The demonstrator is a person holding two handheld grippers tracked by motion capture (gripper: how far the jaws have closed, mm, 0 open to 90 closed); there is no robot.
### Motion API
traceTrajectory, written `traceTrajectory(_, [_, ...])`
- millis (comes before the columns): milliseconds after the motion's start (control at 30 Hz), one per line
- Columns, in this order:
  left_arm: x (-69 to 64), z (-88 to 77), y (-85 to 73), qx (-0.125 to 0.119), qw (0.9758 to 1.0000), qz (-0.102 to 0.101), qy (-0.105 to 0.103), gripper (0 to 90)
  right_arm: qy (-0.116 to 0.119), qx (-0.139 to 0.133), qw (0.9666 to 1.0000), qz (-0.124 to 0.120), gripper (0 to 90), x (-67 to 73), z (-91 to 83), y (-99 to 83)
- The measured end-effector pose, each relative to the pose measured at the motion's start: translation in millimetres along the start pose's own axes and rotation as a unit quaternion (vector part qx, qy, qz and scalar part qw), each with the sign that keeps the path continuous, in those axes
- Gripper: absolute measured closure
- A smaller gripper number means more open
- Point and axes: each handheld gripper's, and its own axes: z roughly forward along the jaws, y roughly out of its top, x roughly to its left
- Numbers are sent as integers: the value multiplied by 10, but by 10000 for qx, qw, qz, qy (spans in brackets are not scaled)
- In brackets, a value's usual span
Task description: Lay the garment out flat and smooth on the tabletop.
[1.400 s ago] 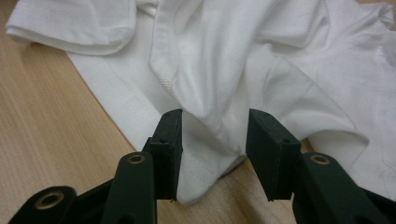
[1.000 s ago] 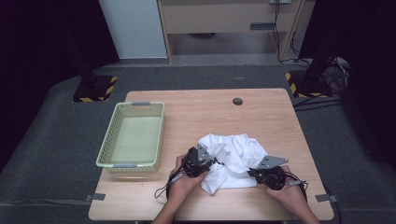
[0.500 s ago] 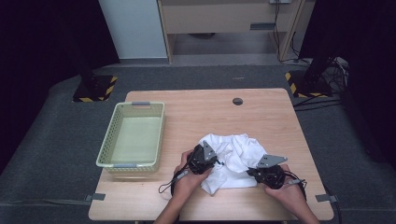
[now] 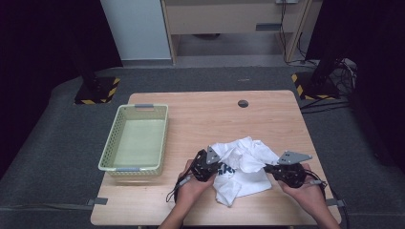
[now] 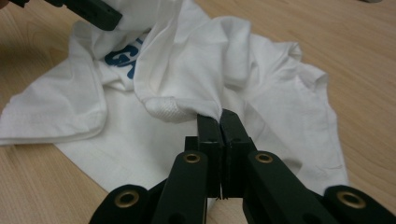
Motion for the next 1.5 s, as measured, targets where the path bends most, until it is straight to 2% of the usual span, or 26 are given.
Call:
traceTrajectory(100, [46,-53,29,-64,9999,-82,-16,853,-36,-112,9999,8,891,-52,-107,77])
traceTrajectory(433, [251,-240,142,-240,9991,-345,-38,853,-182,-202,9996,28,891,-180,-218,278])
traceTrajectory(700, [292,-340,195,-343,9985,-422,-103,855,-193,-299,9994,-39,891,-144,-350,409])
traceTrajectory(833, [279,-405,219,-411,9981,-419,-165,855,-237,-391,9989,-104,891,-127,-492,486])
traceTrajectory(1133, [266,-552,339,-545,9979,-326,-143,855,-280,-544,9979,-195,891,-152,-626,649])
traceTrajectory(1300, [244,-751,501,-770,9968,-212,-91,856,-355,-687,9965,-314,891,-141,-818,810])
traceTrajectory(1400, [279,-764,584,-781,9967,-196,-39,854,-477,-673,9958,-408,891,-195,-876,916])
traceTrajectory(1500, [352,-709,630,-750,9968,-294,-16,854,-533,-566,9964,-351,891,-308,-798,949])
